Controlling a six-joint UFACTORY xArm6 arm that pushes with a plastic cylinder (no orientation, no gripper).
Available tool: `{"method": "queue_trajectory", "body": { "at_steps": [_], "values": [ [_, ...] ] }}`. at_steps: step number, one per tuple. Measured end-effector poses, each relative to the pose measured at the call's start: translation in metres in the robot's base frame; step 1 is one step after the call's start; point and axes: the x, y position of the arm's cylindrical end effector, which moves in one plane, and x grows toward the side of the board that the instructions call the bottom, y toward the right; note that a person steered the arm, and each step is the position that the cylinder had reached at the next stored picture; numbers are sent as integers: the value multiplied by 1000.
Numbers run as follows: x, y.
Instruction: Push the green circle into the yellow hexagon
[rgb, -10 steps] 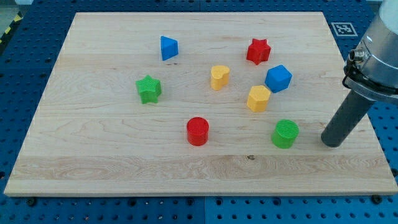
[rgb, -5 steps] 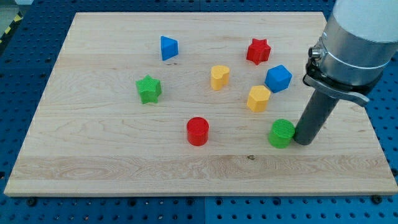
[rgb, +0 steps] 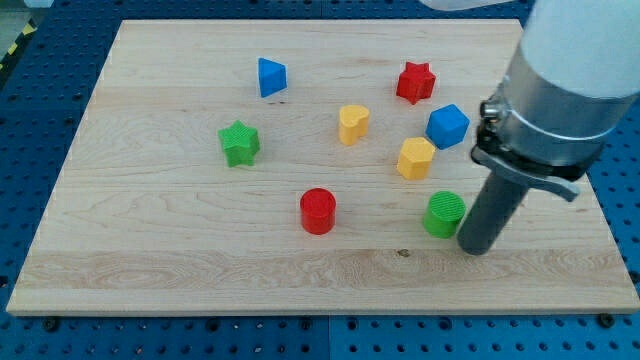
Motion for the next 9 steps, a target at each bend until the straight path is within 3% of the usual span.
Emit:
{"method": "queue_trajectory", "body": {
  "at_steps": [9],
  "values": [
    [-36, -10]
  ]
}}
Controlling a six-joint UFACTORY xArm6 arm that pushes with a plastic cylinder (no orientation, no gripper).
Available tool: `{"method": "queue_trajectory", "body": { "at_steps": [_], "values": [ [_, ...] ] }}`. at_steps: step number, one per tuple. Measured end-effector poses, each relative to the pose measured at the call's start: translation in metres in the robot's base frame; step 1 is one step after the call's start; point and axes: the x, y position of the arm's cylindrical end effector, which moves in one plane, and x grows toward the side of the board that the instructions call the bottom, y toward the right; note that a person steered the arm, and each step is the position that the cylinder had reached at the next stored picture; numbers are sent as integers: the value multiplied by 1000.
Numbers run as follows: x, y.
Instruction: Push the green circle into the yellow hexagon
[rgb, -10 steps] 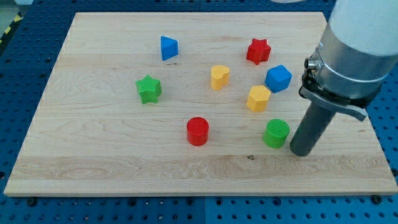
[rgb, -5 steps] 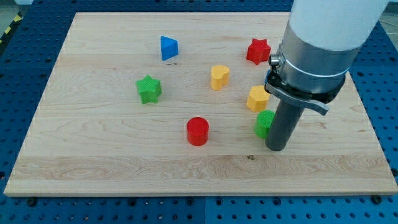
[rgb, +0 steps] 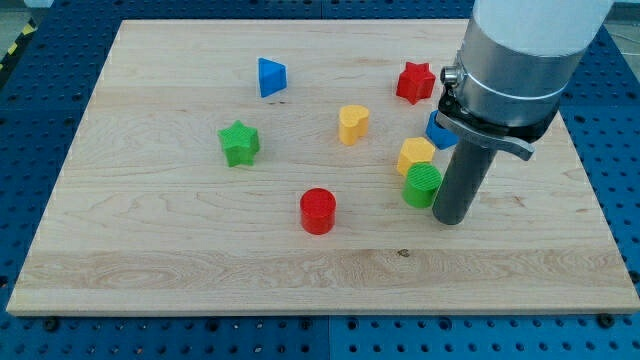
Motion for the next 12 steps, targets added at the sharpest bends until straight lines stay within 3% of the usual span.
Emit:
{"method": "queue_trajectory", "body": {
  "at_steps": [1, 2, 8, 12],
  "values": [
    [-38, 0],
    [-45, 0],
    [-8, 13],
    [-10, -41]
  ]
}}
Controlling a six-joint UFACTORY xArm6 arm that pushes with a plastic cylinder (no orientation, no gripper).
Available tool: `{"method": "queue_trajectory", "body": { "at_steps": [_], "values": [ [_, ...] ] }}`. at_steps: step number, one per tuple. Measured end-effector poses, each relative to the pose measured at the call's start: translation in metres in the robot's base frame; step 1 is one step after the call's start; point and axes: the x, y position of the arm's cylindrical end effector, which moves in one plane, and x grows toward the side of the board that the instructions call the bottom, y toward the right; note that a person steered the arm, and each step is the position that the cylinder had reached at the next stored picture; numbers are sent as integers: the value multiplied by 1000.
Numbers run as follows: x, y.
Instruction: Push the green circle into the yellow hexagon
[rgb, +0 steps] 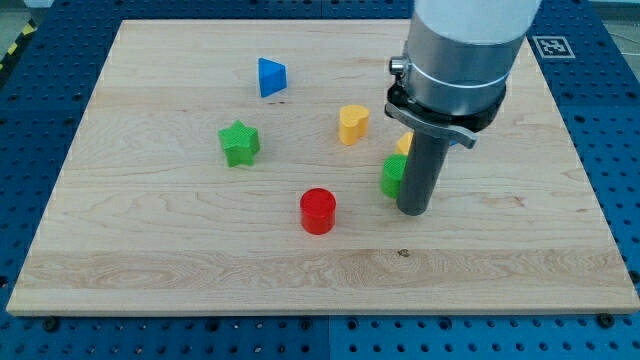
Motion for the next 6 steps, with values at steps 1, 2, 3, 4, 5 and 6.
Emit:
{"method": "queue_trajectory", "body": {
  "at_steps": [1, 2, 3, 4, 5, 6],
  "values": [
    [0, -7],
    [0, -22],
    [0, -35],
    [-4, -39],
    [-5, -17],
    [5, 11]
  ]
}}
